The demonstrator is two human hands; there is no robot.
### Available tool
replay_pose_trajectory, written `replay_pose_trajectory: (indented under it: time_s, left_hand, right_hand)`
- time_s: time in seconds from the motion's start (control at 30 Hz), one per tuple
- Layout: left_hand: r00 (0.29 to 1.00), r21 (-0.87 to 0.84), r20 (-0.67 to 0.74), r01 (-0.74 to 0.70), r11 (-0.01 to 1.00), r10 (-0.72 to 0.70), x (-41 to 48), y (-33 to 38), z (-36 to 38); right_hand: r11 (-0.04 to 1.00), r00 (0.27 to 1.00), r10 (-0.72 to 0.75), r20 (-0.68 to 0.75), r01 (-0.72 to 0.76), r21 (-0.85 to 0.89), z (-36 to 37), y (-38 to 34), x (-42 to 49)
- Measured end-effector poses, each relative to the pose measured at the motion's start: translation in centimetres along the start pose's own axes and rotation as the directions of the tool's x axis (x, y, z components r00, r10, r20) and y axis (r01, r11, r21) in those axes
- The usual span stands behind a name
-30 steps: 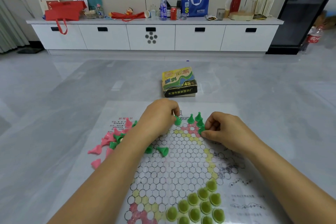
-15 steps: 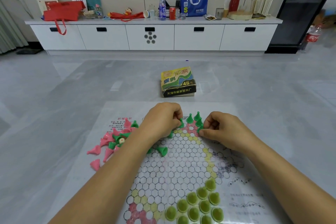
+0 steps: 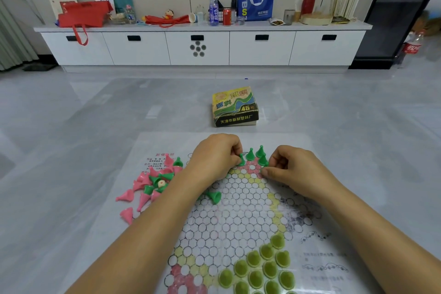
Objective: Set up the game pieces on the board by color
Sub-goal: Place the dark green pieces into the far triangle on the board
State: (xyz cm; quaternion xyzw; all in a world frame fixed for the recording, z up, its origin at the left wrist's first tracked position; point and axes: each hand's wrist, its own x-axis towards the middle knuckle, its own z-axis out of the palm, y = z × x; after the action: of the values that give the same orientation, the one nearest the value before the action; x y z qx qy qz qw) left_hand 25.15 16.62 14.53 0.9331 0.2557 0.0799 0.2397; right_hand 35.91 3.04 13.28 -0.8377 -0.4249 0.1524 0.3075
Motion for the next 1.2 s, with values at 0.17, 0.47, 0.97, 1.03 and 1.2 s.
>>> replay_pose_trajectory:
  time_s: [0.17,0.47,0.97,1.03,1.2]
  left_hand:
    - [1.000,0.023,-0.002,-0.007,1.000,0.007,0.1,0.0,0.1]
    - [1.000,0.031,-0.006,-0.003,1.000,0.003,0.1,-0.1,-0.2]
    - [0.974,0.164,0.209,0.053,0.985,-0.088,-1.2,-0.8,-5.0]
    - [0.966,0.159,0.241,0.055,0.986,-0.093,-1.3,-0.9,-5.2]
    - [0.924,0.177,0.359,0.067,0.982,-0.128,-1.4,-0.9,-4.8]
  right_hand:
    - [1.000,1.000,-0.002,0.001,0.002,-0.002,0.0,0.0,0.1]
    - [0.999,0.998,0.017,0.065,-0.019,0.032,-0.5,0.1,0.2]
    - [0.999,0.998,0.008,0.056,-0.010,0.041,-0.4,0.2,0.2]
    - [0.999,0.998,0.004,0.059,-0.006,0.038,-0.4,0.2,0.2]
    - [0.999,0.998,-0.002,0.058,0.000,0.036,-0.3,0.2,0.2]
